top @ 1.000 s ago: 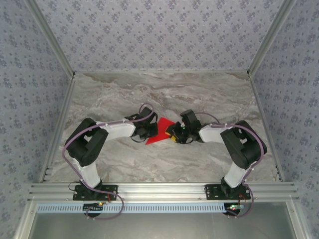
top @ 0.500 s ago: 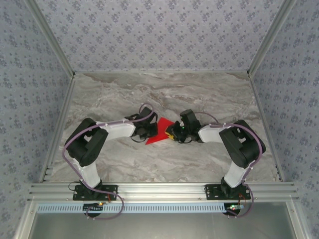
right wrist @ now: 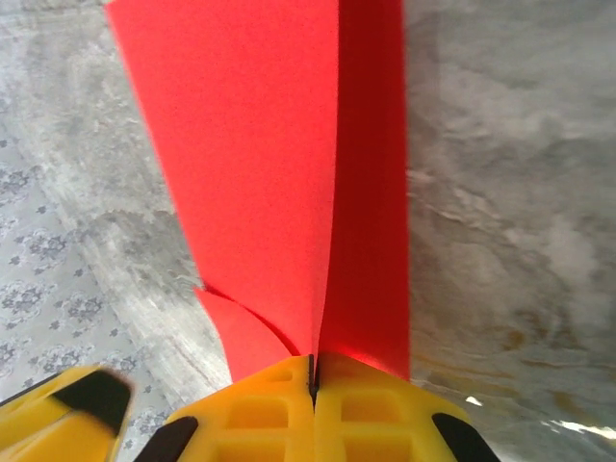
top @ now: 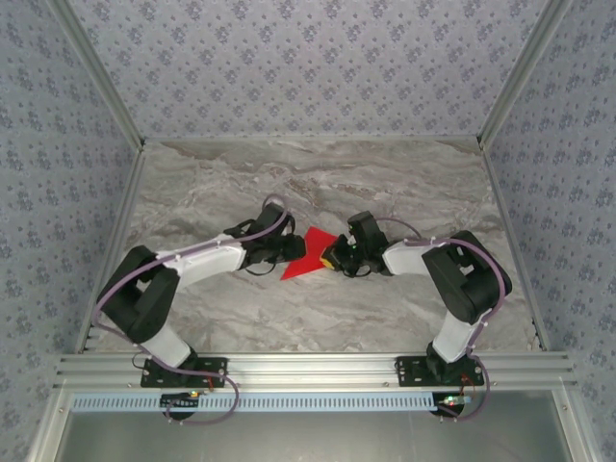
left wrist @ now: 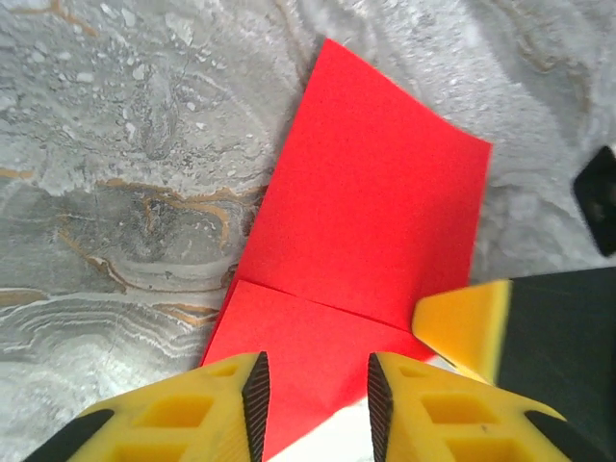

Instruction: Fold a paper plane with a square sheet of paper (pick it up from the middle)

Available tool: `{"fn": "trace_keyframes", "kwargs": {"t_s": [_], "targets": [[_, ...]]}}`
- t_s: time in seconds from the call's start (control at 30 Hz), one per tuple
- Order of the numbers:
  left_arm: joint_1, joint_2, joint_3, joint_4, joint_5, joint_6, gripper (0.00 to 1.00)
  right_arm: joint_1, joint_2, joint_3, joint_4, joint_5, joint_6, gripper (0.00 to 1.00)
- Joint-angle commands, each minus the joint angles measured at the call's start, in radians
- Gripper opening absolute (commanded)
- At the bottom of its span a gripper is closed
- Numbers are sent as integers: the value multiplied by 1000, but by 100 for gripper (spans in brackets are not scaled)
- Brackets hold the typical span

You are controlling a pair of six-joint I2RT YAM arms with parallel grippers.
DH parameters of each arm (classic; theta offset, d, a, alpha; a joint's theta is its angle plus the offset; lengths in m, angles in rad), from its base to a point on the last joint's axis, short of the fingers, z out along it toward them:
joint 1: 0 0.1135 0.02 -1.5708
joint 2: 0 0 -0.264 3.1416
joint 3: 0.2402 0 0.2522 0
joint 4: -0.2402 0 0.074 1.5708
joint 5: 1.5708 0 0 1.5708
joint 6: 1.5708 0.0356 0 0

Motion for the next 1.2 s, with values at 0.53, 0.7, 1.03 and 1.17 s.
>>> {"fn": "trace_keyframes", "kwargs": {"t_s": [0.53, 0.7, 1.03, 1.17], "targets": [[-168, -118, -118, 167, -154, 454, 73, -26, -95, 168, -293, -19, -42, 3], [-189, -90, -139, 213, -201, 525, 68, -30, -86, 191, -315, -30, -42, 4], [-204, 4, -137, 281, -232, 643, 57, -36, -75, 221, -349, -49, -40, 8], [-203, 11, -158, 325, -271, 649, 47, -39, -72, 224, -361, -64, -35, 9]]}}
